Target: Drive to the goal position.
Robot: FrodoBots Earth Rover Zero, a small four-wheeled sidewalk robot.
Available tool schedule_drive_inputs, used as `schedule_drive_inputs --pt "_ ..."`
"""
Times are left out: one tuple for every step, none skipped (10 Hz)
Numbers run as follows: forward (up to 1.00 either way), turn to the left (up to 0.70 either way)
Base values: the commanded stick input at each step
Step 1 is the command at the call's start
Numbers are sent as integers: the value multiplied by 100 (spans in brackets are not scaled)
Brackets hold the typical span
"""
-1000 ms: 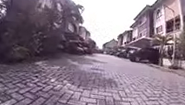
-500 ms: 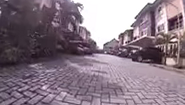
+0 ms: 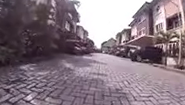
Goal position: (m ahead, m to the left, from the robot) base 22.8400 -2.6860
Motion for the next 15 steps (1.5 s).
schedule_drive_inputs --pt "69 3" --pt "69 3" --pt "69 3" --pt "69 3" --pt "69 3" --pt "69 3" --pt "69 3" --pt "69 3" --pt "69 -9" --pt "69 -23" --pt "69 3" --pt "69 3" --pt "69 3" --pt "69 3" --pt "69 3"
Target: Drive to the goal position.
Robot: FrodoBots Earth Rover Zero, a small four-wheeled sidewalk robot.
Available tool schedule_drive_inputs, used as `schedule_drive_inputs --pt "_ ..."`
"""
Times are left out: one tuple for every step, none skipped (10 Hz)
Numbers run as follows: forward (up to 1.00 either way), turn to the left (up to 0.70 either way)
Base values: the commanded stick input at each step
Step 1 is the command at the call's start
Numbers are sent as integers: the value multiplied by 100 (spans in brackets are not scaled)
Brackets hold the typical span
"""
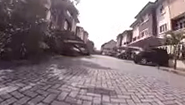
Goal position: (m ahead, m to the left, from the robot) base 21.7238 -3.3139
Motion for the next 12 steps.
schedule_drive_inputs --pt "69 3" --pt "69 3" --pt "69 3" --pt "69 3" --pt "69 3" --pt "69 3" --pt "69 3" --pt "69 3" --pt "69 3" --pt "69 -8" --pt "69 -35" --pt "69 -35"
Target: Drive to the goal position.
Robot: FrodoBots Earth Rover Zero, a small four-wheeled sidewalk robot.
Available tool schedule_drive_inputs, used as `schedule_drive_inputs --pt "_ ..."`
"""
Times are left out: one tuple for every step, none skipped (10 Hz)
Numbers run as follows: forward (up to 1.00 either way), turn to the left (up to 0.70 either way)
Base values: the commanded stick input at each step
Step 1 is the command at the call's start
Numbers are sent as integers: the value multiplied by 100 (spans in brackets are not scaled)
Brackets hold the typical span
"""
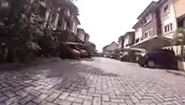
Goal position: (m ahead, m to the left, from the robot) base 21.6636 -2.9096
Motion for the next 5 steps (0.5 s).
schedule_drive_inputs --pt "69 -23" --pt "69 1" --pt "69 -3" --pt "69 -9" --pt "69 -16"
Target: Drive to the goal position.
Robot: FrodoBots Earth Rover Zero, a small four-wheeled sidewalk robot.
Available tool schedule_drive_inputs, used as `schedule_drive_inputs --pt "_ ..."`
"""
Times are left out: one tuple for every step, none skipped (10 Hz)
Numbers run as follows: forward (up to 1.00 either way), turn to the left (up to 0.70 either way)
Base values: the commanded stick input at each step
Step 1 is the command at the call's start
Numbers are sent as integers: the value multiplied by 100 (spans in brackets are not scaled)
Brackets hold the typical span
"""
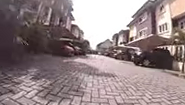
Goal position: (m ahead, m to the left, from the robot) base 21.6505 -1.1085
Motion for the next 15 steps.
schedule_drive_inputs --pt "69 -22" --pt "69 -29" --pt "69 -35" --pt "69 3" --pt "69 3" --pt "69 3" --pt "69 3" --pt "69 3" --pt "69 3" --pt "69 3" --pt "69 3" --pt "69 3" --pt "69 3" --pt "69 3" --pt "69 3"
